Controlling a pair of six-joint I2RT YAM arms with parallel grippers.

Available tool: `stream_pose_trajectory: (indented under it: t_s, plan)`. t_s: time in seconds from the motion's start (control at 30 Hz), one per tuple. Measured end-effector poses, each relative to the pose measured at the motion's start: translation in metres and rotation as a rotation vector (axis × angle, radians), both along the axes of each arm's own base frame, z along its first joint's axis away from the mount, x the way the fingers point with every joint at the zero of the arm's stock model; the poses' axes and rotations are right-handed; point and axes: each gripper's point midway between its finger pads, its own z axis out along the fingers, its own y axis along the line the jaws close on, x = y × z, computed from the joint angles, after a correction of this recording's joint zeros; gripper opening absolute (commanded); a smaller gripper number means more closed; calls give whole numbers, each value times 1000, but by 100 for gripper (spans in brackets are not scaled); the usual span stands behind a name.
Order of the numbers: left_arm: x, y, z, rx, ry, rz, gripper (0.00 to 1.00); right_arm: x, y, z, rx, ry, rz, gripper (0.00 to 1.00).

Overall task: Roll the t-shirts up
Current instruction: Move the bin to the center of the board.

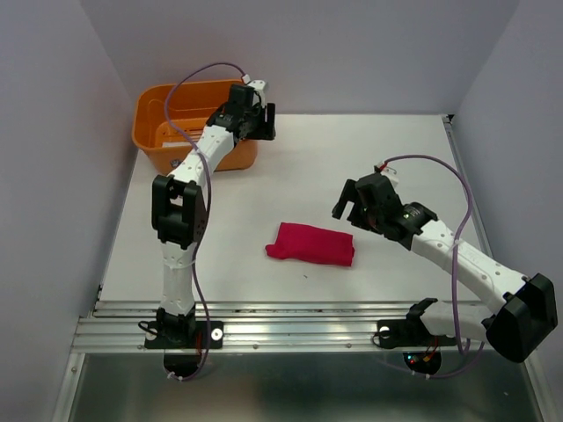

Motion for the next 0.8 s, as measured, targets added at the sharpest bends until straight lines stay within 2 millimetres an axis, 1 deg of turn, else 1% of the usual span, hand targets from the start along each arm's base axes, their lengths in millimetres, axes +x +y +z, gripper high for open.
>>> stream_pose_trajectory:
  t_s: [0.07,0.1,0.2,0.27,0.4,0.6,0.73,0.8]
  plan:
    - [-17,-22,0,-8,8,-35,71,-1,-1,-1,2,2,-4,96]
    - [-25,-29,0,-10,12,-49,71,-2,-2,-2,3,1,-7,96]
    - [-62,-69,1,-41,41,-123,72,-6,-6,-3,2,1,-17,96]
    - [-83,-89,1,-66,63,-161,72,-8,-9,-3,3,1,-26,96]
    - [-118,-122,5,-118,103,-231,72,-10,-13,5,15,-22,-45,97]
    - [-151,-149,15,-167,123,-280,72,-17,-23,12,20,-42,-73,96]
    - [-164,-163,17,-180,128,-306,72,-20,-26,13,24,-41,-83,97]
    - [-167,-167,18,-182,130,-313,72,-23,-29,12,19,-33,-88,97]
